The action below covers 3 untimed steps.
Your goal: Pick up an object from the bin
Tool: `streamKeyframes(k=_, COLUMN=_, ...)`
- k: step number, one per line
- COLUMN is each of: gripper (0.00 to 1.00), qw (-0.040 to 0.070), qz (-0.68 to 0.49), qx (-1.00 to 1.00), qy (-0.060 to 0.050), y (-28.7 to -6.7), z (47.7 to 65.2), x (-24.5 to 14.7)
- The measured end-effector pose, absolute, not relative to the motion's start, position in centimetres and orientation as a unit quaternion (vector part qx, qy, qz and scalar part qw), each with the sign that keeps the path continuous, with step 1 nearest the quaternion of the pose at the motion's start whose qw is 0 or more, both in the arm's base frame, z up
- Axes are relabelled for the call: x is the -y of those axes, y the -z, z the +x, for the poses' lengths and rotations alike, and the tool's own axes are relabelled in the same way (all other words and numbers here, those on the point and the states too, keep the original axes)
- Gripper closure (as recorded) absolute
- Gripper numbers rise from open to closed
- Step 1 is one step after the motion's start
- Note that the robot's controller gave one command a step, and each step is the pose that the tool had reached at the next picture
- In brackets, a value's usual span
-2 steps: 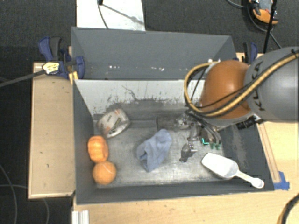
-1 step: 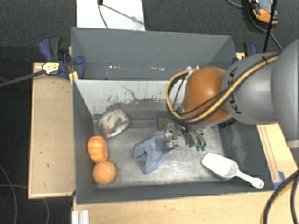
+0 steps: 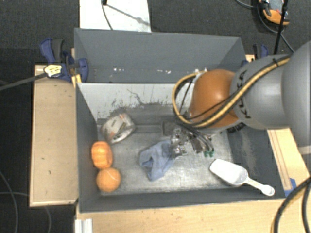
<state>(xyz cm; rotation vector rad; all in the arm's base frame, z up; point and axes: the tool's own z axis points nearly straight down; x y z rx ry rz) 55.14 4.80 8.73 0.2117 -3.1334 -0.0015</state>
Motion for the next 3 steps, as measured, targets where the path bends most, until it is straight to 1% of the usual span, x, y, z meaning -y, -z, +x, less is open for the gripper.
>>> streamKeyframes(k=1, gripper=1.00, qw=0.003, qz=0.076, qx=0.997, qy=0.000, y=-12.8, z=55.1, x=-4.7)
streamKeyframes(k=2, gripper=1.00, qw=-0.002, qz=0.076, qx=0.997, qy=0.000, y=-18.2, z=55.3, x=-4.7)
streamKeyframes(k=3, gripper=1.00, qw=-0.001, qz=0.144, qx=0.990, qy=0.000, y=-22.2, z=55.1, x=-4.1)
